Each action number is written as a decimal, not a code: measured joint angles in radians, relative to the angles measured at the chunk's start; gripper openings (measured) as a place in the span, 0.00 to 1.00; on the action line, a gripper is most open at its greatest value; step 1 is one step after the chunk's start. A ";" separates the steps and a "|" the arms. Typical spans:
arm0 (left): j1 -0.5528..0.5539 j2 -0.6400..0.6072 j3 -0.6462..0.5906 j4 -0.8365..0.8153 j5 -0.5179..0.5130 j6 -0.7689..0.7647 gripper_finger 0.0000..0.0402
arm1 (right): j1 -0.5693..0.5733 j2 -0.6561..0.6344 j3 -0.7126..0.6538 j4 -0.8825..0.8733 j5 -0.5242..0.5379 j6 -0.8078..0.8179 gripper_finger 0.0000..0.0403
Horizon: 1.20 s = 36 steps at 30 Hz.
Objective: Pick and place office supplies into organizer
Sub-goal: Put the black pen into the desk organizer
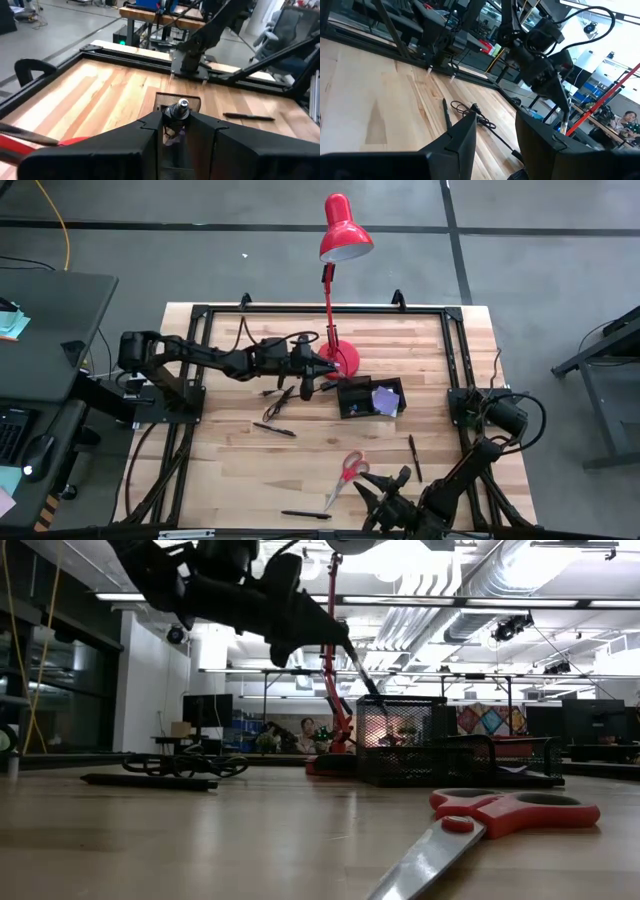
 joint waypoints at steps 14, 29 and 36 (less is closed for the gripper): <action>-0.001 0.026 0.000 0.011 0.000 0.005 0.11 | -0.019 0.000 0.000 -0.080 0.000 0.094 0.32; -0.001 0.147 0.061 0.055 0.086 0.024 0.15 | -0.030 0.000 0.000 -0.091 0.000 0.099 0.32; -0.001 0.215 0.157 -0.039 0.080 0.001 0.13 | -0.031 0.000 0.000 -0.150 0.000 0.178 0.32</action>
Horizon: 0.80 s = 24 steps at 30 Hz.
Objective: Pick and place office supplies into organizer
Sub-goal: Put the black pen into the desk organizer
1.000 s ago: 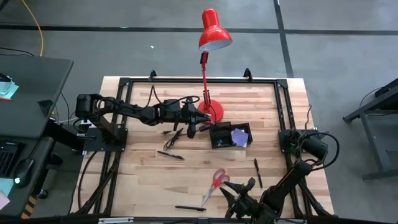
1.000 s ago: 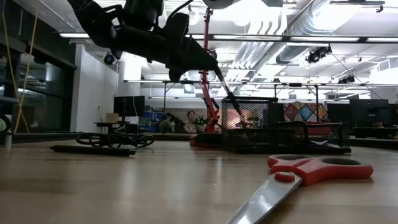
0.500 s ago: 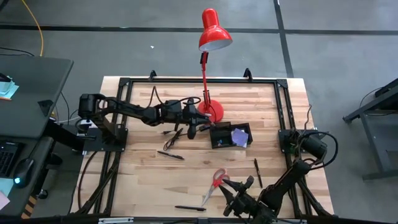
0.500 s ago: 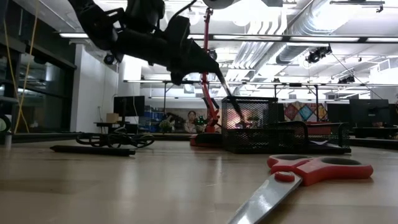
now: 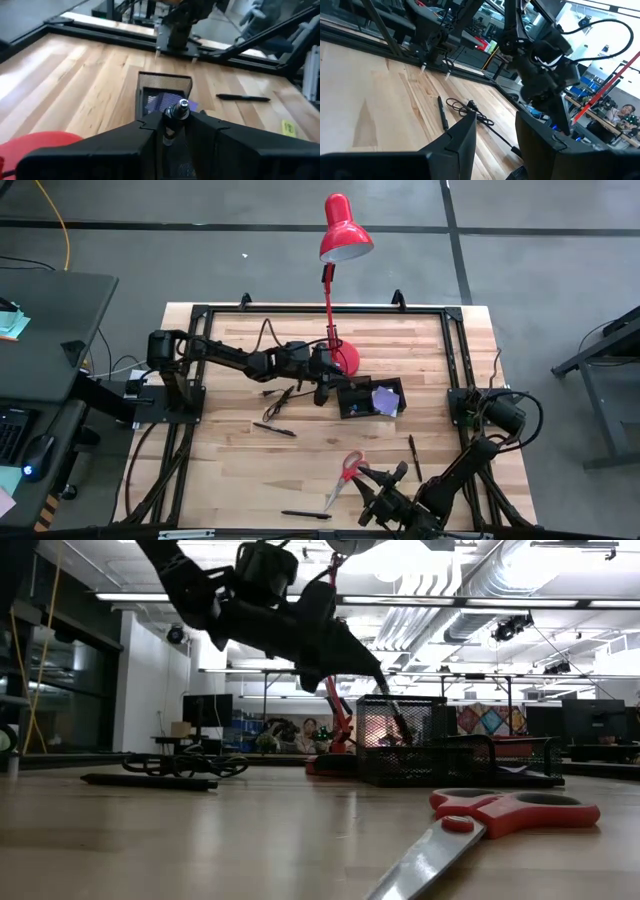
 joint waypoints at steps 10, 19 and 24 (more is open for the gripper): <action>0.000 0.006 0.011 -0.042 -0.047 0.022 0.13 | 0.000 0.000 0.000 -0.033 0.000 0.048 0.32; 0.000 0.006 0.011 -0.041 -0.029 0.014 0.38 | 0.000 0.000 0.000 -0.033 0.000 0.051 0.32; 0.000 0.006 0.011 -0.041 -0.004 -0.013 0.50 | 0.000 0.000 0.000 -0.047 0.000 0.076 0.32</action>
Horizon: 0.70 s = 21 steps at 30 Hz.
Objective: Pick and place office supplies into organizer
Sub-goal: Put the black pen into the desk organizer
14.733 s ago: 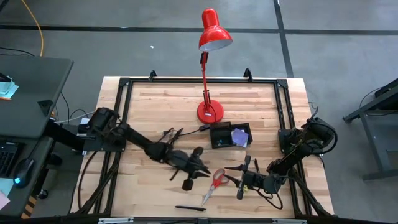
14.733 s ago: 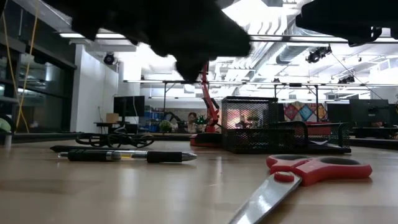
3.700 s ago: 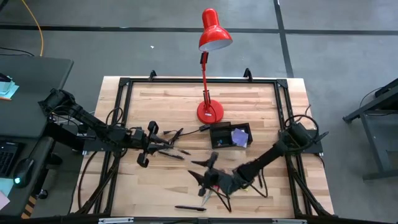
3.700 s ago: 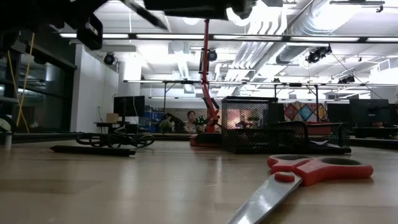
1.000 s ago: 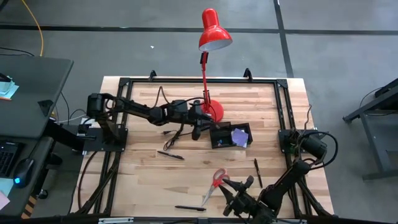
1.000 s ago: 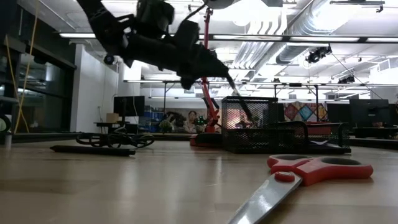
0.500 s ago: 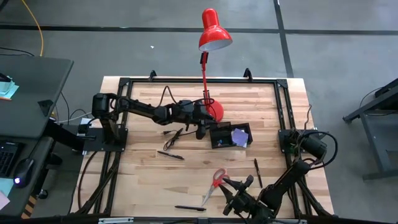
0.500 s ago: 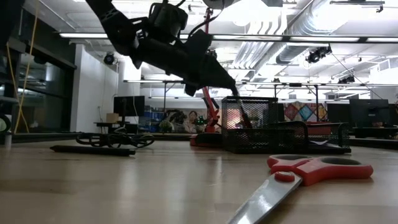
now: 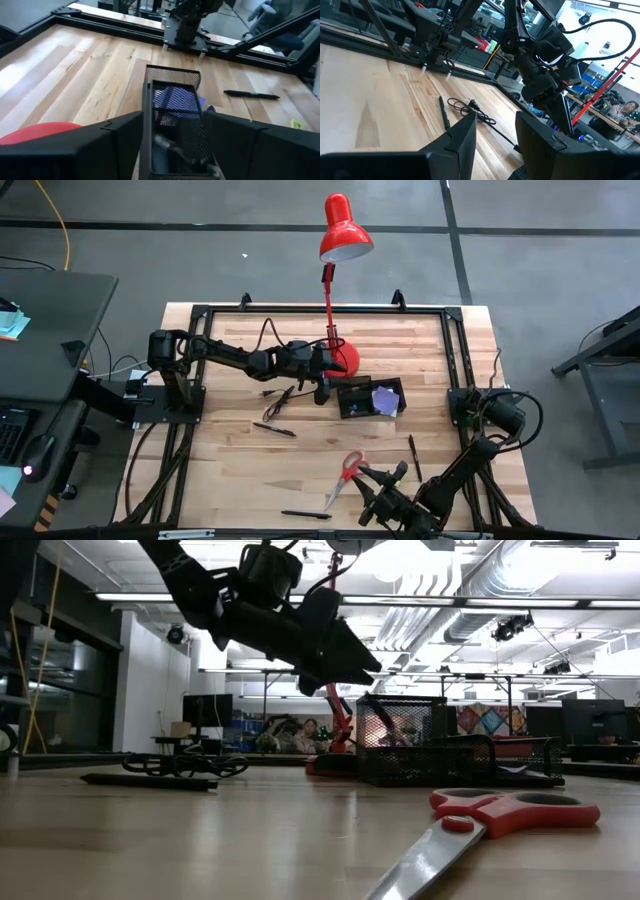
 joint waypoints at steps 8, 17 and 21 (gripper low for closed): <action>-0.001 -0.087 0.000 0.103 0.210 -0.058 0.48 | 0.000 0.000 0.000 -0.012 -0.020 0.011 0.32; -0.033 -0.275 0.000 -0.020 0.293 -0.032 0.38 | 0.000 0.001 0.000 -0.192 -0.046 0.242 0.32; -0.046 -0.345 0.000 -0.131 0.289 0.001 0.36 | 0.000 0.001 0.000 -0.234 -0.080 0.304 0.32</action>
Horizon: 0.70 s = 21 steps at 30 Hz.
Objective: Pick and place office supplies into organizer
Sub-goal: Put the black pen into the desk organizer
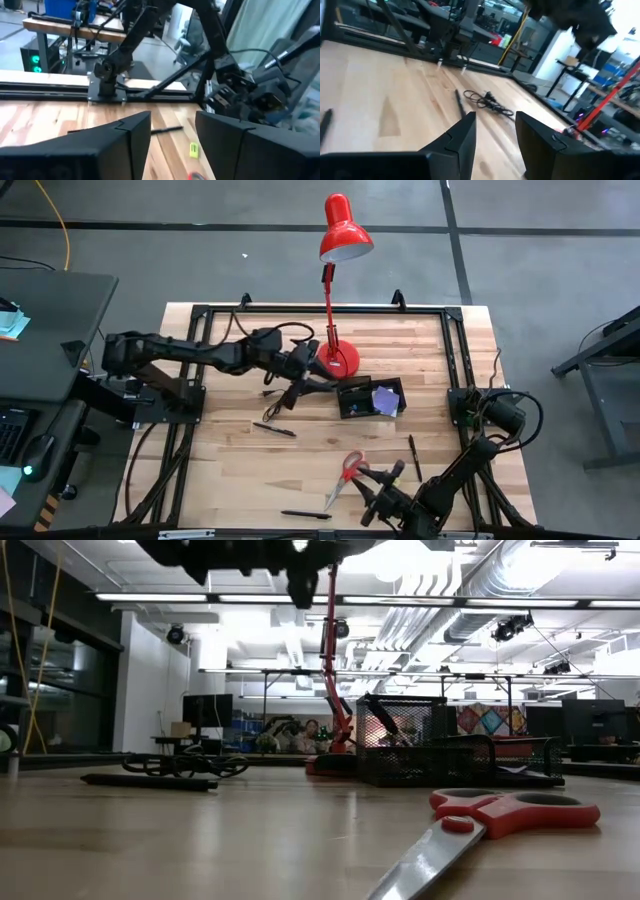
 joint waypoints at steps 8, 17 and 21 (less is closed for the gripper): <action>-0.050 -0.128 -0.053 -0.093 -0.009 0.046 0.37 | -0.049 0.000 0.000 -0.006 -0.146 0.013 0.32; -0.174 -0.316 -0.288 0.097 -0.128 0.049 0.37 | -0.114 0.000 0.000 -0.017 -0.332 0.054 0.32; -0.238 -0.384 -0.403 0.162 -0.204 0.037 0.37 | -0.130 0.000 0.000 -0.016 -0.357 0.055 0.32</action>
